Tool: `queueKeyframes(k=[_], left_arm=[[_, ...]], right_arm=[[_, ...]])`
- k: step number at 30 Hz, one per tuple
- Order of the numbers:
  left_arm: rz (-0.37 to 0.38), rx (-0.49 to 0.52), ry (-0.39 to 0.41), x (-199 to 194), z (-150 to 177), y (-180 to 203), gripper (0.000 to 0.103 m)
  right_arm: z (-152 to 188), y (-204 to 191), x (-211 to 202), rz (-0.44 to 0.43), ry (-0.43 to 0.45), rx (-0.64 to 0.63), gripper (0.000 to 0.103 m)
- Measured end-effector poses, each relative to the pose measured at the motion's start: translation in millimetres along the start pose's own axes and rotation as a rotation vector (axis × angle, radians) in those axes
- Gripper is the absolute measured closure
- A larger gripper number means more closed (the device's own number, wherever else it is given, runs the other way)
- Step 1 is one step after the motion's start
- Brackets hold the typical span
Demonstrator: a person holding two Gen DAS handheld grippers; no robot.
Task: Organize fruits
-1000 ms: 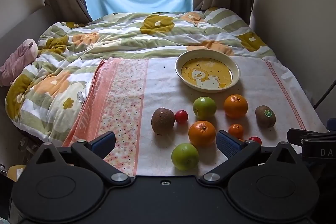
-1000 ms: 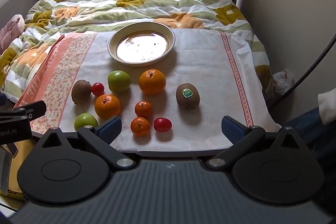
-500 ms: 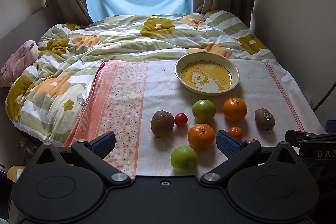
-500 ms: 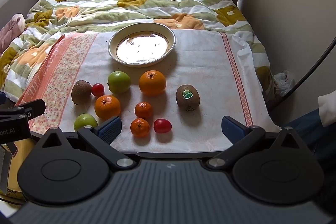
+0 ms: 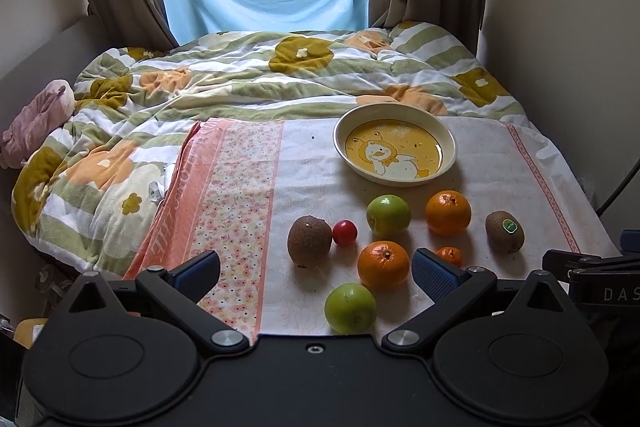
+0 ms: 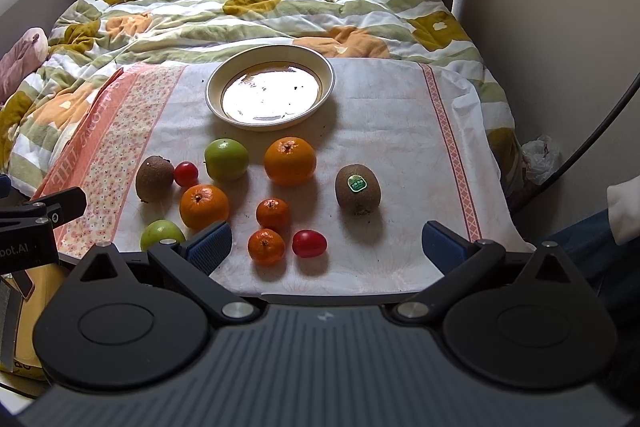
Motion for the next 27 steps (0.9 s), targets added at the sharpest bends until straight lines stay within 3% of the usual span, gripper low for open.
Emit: queueKeyframes(k=[27], left_arm=[[-0.003, 0.002, 0.003, -0.2, -3.0, 1.2, 0.0]], right_arm=[[-4.8, -1.1, 3.2, 0.001, -0.007, -0.007, 0.0]])
Point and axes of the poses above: each gripper's, at about its wrist camera, not at the fingertips, and x roughly the way its jaws point, y to its right, z to its underside, the point moved 2 cm from there along x, roughly the way its jaws point, and after that the axes turned 3 degrees about z, right-handed, at the moved point
